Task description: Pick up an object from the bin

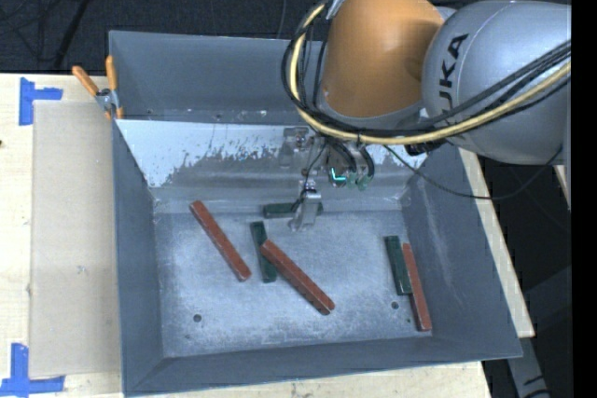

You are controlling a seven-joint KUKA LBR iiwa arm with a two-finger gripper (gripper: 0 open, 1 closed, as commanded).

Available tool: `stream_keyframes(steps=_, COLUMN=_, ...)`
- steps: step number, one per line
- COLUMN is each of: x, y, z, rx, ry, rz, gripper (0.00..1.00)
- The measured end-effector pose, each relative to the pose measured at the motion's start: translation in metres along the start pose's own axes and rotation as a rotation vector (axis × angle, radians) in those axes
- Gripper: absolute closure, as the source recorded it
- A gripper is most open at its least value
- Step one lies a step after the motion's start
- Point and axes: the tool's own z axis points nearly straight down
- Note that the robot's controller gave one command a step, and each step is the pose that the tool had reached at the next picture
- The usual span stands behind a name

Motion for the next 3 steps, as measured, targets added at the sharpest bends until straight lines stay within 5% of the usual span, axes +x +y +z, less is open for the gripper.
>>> stream_keyframes(steps=1, x=0.012, y=-0.021, z=0.163, rx=-0.002, ry=-0.009, rz=0.153, gripper=0.00)
stream_keyframes(steps=2, x=0.001, y=-0.109, z=0.147, rx=0.004, ry=-0.010, rz=-0.233, gripper=0.00)
stream_keyframes(steps=3, x=0.077, y=-0.105, z=0.164, rx=0.000, ry=-0.002, rz=-0.243, gripper=0.00)
